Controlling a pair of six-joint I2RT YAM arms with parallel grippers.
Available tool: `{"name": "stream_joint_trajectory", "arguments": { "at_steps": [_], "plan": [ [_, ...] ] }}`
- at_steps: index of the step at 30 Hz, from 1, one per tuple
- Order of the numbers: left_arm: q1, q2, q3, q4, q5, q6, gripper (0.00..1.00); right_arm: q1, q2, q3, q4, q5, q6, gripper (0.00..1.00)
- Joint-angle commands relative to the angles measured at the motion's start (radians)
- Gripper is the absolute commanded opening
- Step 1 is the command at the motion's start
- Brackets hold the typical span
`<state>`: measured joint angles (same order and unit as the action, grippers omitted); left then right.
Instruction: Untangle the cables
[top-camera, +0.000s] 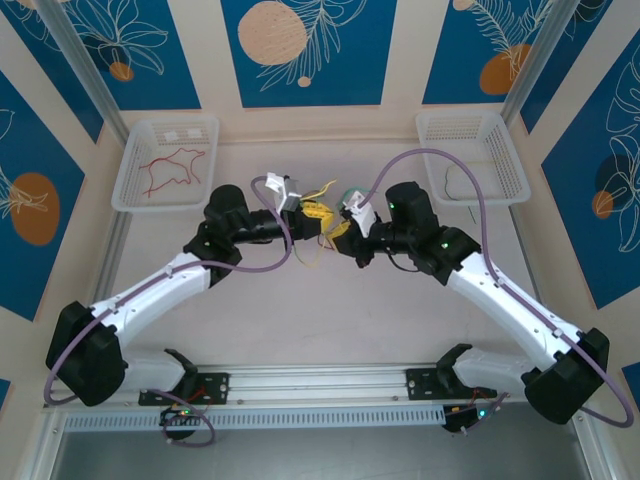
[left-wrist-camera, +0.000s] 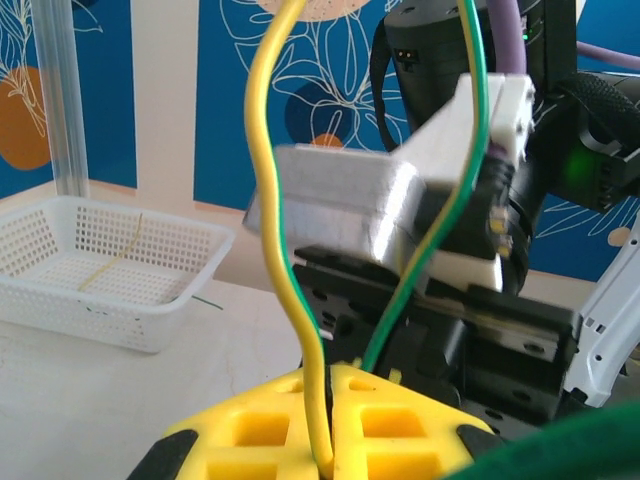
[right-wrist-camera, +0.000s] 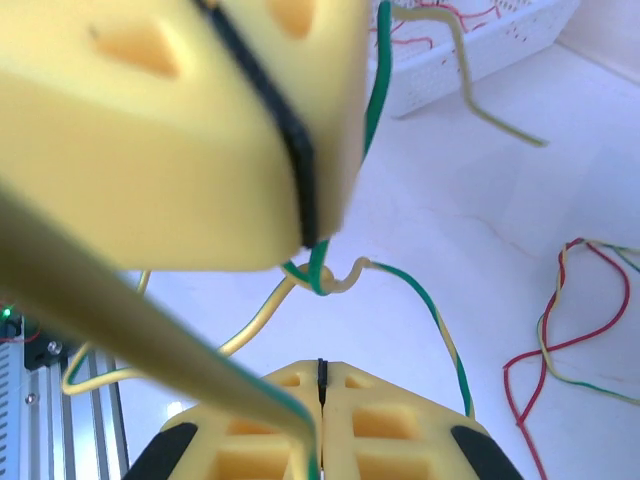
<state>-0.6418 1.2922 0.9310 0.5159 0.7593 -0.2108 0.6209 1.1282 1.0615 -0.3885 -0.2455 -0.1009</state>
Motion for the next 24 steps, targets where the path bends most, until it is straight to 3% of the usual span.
{"name": "stream_joint_trajectory", "arguments": {
  "at_steps": [1, 10, 24],
  "plan": [
    [-0.013, -0.023, 0.018, 0.051, 0.058, -0.013, 0.00, -0.003, -0.017, -0.018, 0.031, -0.053, 0.013, 0.00],
    [-0.025, 0.019, 0.070, 0.056, 0.104, -0.028, 0.09, 0.017, 0.012, 0.001, 0.043, -0.081, 0.018, 0.00],
    [-0.054, 0.027, 0.075, 0.072, 0.116, -0.034, 0.11, -0.003, 0.010, 0.004, 0.058, -0.071, 0.029, 0.00]
  ]
}}
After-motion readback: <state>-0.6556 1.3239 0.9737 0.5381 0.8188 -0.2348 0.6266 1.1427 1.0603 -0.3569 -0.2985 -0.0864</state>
